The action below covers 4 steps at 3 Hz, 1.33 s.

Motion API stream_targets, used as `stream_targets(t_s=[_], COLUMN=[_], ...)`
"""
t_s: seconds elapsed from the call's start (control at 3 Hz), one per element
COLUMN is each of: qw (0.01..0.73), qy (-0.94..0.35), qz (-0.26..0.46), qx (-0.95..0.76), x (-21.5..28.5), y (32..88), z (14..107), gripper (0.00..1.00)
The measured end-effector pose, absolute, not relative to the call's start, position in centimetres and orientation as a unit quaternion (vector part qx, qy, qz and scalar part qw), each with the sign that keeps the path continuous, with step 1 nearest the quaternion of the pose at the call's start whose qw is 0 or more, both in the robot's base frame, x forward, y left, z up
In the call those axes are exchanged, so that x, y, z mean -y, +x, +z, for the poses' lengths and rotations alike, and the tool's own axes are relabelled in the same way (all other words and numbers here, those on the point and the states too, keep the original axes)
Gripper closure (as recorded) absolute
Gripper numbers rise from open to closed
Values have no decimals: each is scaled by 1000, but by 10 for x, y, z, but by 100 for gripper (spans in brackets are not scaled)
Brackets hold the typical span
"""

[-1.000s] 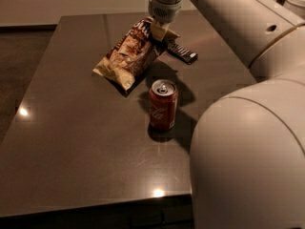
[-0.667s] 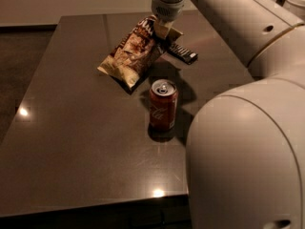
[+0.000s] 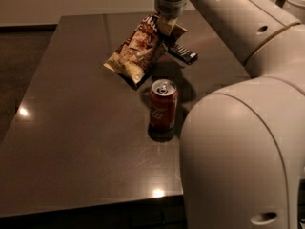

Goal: Move brown chip bag near rxbar chocolate

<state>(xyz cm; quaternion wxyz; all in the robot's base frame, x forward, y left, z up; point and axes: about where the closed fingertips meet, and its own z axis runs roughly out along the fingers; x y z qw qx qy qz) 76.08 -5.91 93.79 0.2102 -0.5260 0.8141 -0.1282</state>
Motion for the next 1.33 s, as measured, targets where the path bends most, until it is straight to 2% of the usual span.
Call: stream_targets(t_s=[0.67,1.0,1.33], qw=[211,209,209], qy=[-525,-526,-526], qz=[-134,-133,-133], qx=[-814,-814,-814], x=[60,59,59], y=[764,765,765], z=[935,932,932], gripper=[13,0,0])
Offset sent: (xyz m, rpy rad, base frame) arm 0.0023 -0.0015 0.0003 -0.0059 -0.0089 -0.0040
